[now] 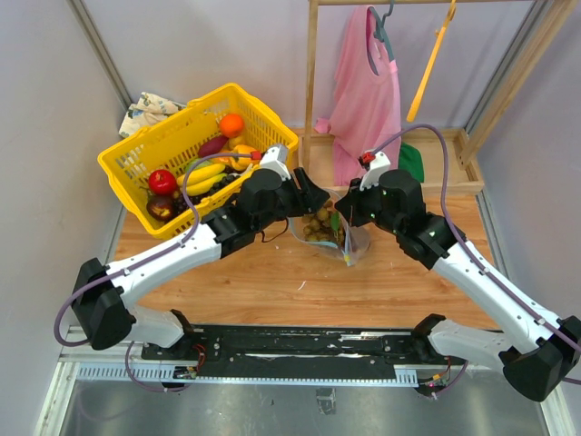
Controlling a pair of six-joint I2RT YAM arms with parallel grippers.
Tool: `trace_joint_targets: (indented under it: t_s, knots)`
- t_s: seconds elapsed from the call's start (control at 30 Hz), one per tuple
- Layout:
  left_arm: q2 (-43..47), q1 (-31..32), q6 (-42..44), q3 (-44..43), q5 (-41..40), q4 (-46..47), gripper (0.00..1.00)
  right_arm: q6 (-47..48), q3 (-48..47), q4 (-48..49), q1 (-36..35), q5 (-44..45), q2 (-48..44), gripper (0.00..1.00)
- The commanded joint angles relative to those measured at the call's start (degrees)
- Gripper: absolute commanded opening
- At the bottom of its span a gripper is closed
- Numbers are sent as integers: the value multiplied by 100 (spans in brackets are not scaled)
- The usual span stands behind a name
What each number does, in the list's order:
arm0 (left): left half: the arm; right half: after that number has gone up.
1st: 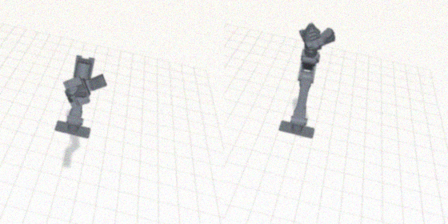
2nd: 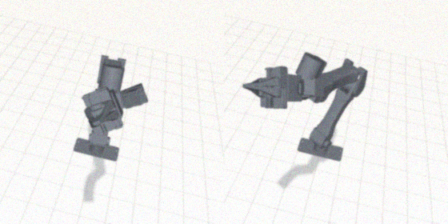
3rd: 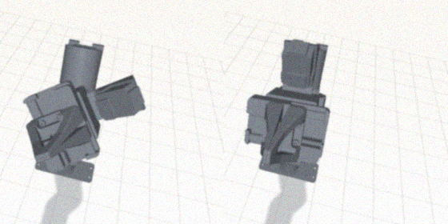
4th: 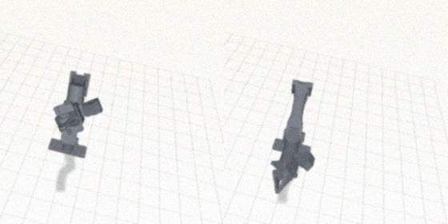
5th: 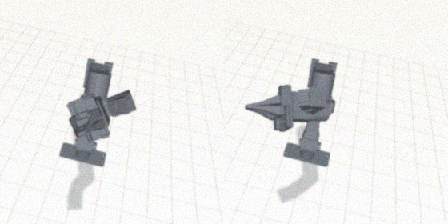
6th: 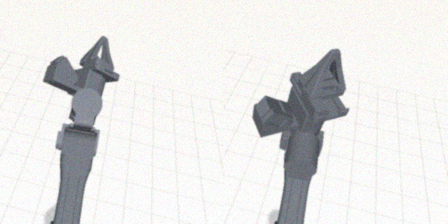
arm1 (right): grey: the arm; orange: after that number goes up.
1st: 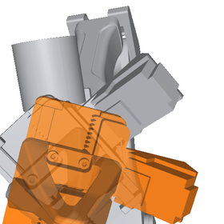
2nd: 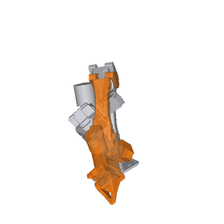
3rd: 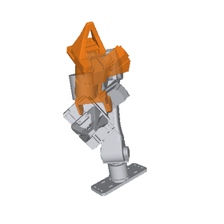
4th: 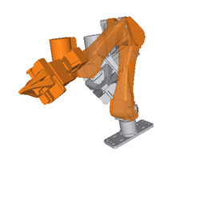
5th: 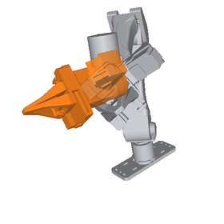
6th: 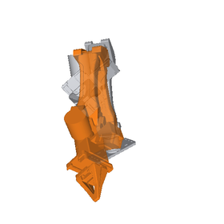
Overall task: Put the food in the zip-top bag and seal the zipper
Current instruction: Place the fake fruit in the zipper food storage bag, then adjust the zipper food storage bag at the center of the board.
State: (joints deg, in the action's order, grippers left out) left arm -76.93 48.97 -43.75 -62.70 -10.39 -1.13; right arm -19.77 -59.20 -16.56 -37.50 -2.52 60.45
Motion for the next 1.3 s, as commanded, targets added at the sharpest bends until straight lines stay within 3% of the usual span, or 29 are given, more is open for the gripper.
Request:
trace_joint_targets:
  t_s: [0.0,0.27,0.5,0.77,1.27]
  knots:
    - [3,-37,187,-247,54,72,59,-68,14,30,115,148,-36,1]
    - [299,-37,767,-433,372,-229,60,-40,-38,-49,120,289,-42,1]
    - [501,-36,1153,-654,709,-1134,60,-26,-52,-73,120,330,-35,1]
    - [243,83,1504,-595,1977,-1568,51,-39,-74,-79,131,319,-3,1]
    - [-235,642,2067,-743,1532,-2378,47,-34,-38,-76,146,332,-7,1]
